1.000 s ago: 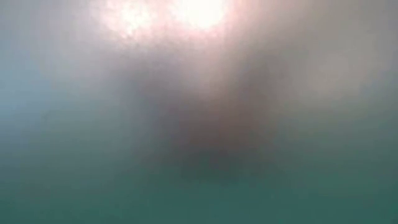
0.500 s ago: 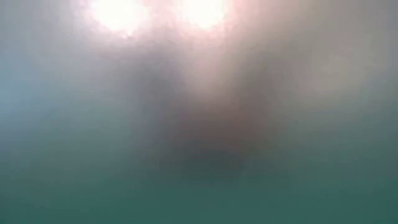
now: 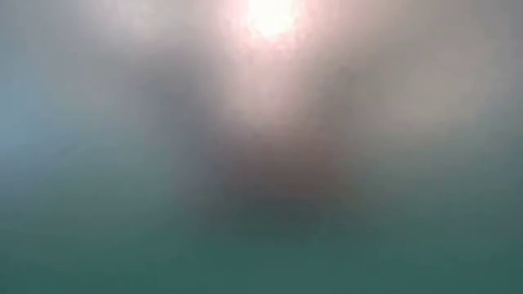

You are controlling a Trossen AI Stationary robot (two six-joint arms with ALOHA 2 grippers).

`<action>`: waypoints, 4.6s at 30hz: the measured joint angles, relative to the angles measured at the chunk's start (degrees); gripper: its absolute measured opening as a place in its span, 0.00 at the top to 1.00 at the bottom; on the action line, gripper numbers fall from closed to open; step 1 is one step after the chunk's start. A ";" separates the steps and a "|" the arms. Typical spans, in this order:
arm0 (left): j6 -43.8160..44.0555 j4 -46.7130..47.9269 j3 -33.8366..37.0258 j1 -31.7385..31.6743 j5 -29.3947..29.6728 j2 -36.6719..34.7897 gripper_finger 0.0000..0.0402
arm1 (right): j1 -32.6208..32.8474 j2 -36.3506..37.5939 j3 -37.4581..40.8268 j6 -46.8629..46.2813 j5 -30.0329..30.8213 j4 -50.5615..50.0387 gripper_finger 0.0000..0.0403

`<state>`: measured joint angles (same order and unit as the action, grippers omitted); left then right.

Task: Sort Maruchan noodles
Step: Put the blue noodle pack into the yellow bin

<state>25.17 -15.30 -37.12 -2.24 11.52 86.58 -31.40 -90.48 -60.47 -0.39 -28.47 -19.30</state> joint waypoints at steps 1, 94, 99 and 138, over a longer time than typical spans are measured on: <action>0.00 -0.05 0.34 0.00 0.02 -0.06 0.77 | 0.00 -0.12 -0.55 0.00 0.00 -0.48 0.98; -2.83 -9.76 -1.27 -7.23 -0.82 10.17 0.77 | -0.85 -13.53 -14.82 11.01 -7.88 -16.89 0.96; -1.09 -13.04 1.98 -7.17 1.51 9.49 0.77 | -1.52 -9.02 -17.16 16.76 0.35 -23.06 0.96; -3.21 -20.46 4.23 -6.03 2.04 10.27 0.77 | -18.34 9.33 -8.33 32.70 36.17 -40.16 0.96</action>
<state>21.96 -35.76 -32.88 -8.27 13.56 96.86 -49.74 -81.15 -68.79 32.31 7.70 -59.46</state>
